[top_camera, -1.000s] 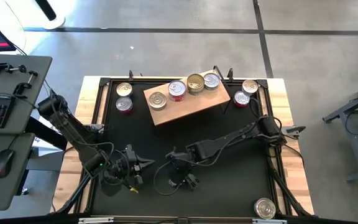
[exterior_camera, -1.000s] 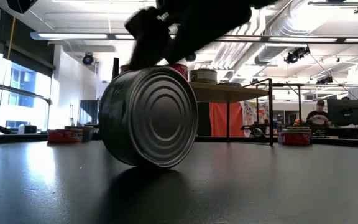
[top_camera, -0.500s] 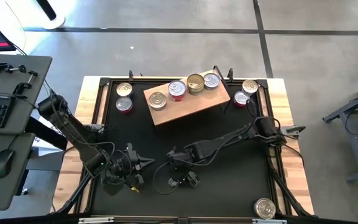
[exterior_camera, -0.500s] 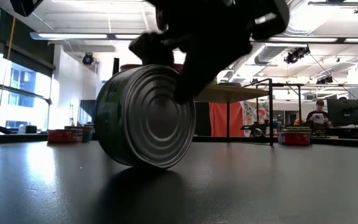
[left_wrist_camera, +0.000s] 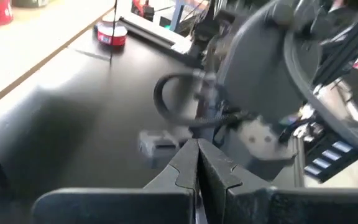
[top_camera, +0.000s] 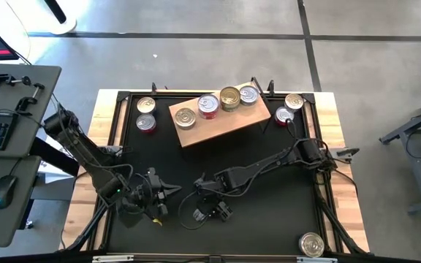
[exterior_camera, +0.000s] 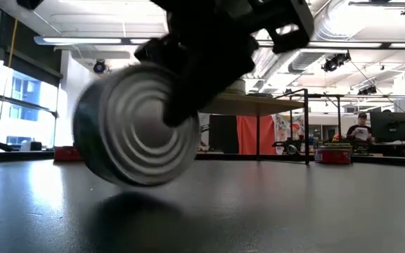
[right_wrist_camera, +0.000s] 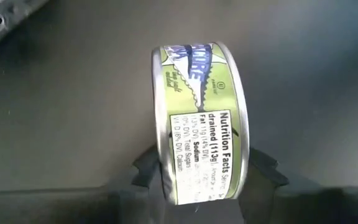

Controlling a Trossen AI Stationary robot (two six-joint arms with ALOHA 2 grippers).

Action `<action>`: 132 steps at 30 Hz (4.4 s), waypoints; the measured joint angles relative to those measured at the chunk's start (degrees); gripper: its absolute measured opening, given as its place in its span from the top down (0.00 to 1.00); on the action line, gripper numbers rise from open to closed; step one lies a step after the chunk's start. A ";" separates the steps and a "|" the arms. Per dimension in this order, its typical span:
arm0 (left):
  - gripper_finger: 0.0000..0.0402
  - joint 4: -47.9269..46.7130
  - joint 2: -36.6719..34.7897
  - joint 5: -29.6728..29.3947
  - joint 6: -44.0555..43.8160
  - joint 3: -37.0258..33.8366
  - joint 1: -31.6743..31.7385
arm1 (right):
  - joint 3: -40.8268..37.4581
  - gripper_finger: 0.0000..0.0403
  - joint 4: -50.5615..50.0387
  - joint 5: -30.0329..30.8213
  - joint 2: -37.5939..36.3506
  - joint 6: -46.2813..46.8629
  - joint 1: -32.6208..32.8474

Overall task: Stack canned seafood by type on shelf
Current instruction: Stack the silver and green tuna can on top of the silver and green tuna can on the shelf

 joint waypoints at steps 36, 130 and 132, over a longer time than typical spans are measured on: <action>1.00 -13.22 -21.73 -7.18 26.77 2.73 8.98 | 10.71 0.70 -53.95 29.25 -30.30 10.06 -23.19; 1.00 12.87 -6.88 25.35 24.32 2.68 20.05 | -25.20 0.65 6.10 41.09 -38.69 -29.05 -46.64; 1.00 12.87 -6.88 25.34 24.30 2.68 20.05 | -25.20 0.65 6.05 41.52 -38.69 -29.04 -46.66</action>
